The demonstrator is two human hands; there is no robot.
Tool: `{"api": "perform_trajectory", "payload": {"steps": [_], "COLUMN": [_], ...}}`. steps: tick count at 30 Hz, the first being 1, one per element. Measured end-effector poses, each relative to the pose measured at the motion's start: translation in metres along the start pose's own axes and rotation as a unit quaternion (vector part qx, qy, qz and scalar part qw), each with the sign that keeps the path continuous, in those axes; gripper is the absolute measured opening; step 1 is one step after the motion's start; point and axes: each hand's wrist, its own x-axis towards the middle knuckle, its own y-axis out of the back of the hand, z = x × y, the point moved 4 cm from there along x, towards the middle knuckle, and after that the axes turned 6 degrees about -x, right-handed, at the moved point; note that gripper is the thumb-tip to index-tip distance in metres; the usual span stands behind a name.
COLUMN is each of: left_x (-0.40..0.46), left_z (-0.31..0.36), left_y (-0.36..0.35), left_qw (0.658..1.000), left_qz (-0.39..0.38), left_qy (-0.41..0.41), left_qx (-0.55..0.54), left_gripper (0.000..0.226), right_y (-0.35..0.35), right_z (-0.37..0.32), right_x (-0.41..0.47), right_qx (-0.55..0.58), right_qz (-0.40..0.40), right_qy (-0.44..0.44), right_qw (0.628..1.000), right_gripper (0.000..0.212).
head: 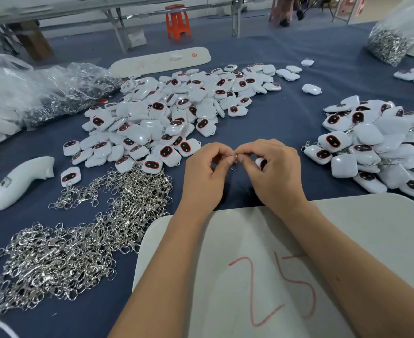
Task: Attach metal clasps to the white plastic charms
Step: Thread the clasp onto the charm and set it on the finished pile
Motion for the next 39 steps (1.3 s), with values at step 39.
{"api": "perform_trajectory", "payload": {"steps": [39], "left_x": [-0.003], "left_z": [0.006], "left_y": [-0.001], "left_qw": [0.990], "left_qz": [-0.008], "left_qy": [-0.081], "left_qx": [0.116], "left_gripper": [0.012], "right_y": [0.005], "right_z": [0.002], "right_x": [0.002], "right_qx": [-0.082], "right_qz": [0.012], "right_qy": [0.099], "right_qw": [0.992], "right_gripper": [0.014]}}
